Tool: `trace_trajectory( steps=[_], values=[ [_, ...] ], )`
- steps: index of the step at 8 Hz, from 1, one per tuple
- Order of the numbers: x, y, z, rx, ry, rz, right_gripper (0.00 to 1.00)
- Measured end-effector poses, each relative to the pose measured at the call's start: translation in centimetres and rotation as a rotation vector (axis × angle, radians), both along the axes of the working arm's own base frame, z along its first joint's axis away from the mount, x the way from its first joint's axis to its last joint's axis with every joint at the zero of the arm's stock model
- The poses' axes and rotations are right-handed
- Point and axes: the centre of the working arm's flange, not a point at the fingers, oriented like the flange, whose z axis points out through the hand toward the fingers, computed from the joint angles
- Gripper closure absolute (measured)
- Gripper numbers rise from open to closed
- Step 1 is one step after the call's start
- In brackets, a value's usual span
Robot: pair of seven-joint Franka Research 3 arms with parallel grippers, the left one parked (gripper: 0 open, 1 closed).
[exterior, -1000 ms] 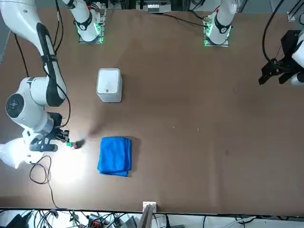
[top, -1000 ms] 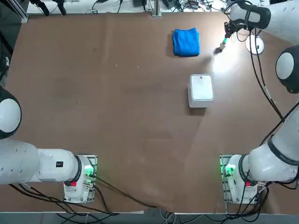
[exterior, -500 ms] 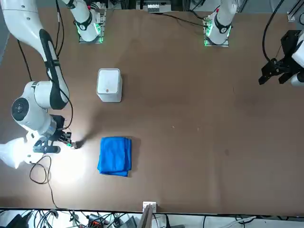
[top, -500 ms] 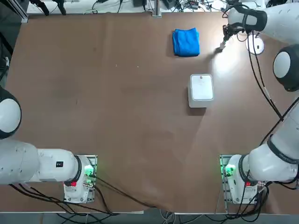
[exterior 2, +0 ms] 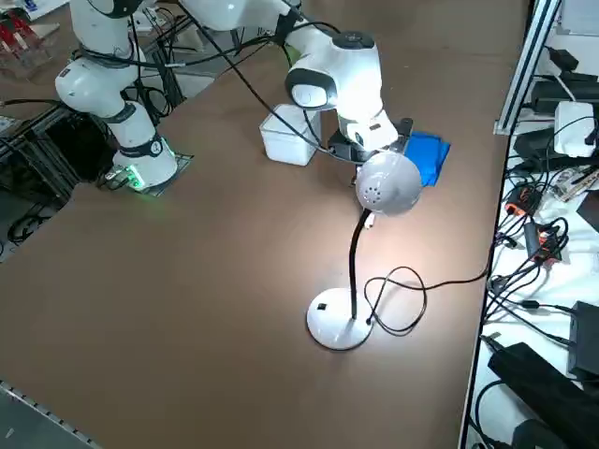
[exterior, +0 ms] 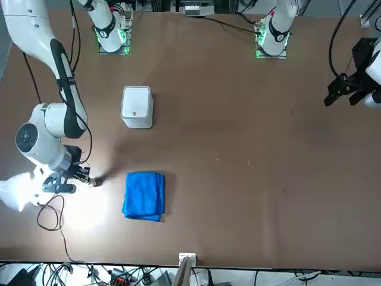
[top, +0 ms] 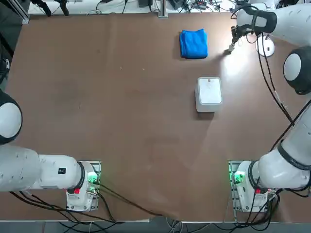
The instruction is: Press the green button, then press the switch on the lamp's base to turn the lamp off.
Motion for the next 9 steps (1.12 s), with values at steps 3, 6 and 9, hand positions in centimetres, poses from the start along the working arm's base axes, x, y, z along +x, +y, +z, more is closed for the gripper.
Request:
trace_trajectory(
  steps=[3,6,9],
  values=[
    [0.00,0.01,0.00,0.001,0.000,-0.009,0.98],
    [-0.01,0.06,-0.34,0.003,0.002,-0.026,0.98],
    [0.04,0.08,-0.34,0.004,-0.003,-0.027,0.98]
  ],
)
